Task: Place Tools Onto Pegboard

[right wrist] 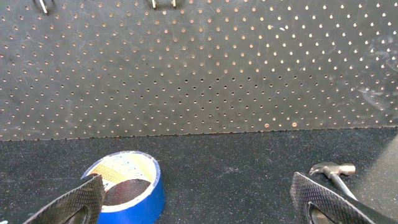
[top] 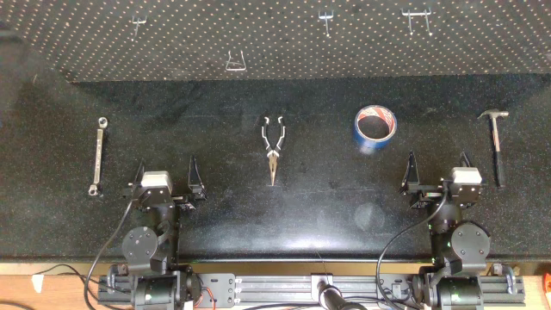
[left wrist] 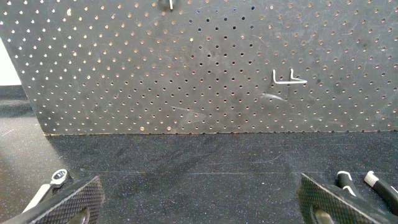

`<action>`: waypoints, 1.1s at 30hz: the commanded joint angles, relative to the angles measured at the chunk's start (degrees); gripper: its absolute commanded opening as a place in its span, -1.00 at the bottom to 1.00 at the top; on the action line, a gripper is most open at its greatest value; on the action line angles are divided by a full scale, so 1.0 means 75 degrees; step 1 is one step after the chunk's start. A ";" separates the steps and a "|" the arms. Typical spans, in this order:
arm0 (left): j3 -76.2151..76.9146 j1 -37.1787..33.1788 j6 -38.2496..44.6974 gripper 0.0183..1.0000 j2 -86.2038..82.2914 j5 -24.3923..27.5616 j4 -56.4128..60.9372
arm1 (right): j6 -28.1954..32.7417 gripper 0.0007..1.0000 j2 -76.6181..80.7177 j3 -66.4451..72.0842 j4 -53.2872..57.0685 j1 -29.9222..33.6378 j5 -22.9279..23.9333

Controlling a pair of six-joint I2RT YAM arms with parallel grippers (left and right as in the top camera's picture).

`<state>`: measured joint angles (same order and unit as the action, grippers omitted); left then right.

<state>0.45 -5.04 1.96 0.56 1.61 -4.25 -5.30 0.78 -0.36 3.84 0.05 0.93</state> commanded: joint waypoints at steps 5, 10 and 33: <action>-0.0017 0.0038 0.0119 0.99 -0.0055 0.0076 -0.0038 | -0.0108 0.95 -0.0093 0.0017 0.0032 0.0032 0.0041; -0.0017 0.0038 0.0119 0.99 -0.0050 0.0076 -0.0038 | -0.0108 0.95 -0.0093 0.0017 0.0032 0.0032 0.0041; 0.3870 -0.0734 0.2378 0.99 0.3812 -0.0892 -0.4045 | -0.0108 0.95 -0.0093 0.0017 0.0032 0.0032 0.0041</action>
<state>14.90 -6.50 15.66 12.53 1.32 -29.26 -5.30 0.64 -0.38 3.77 0.05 0.93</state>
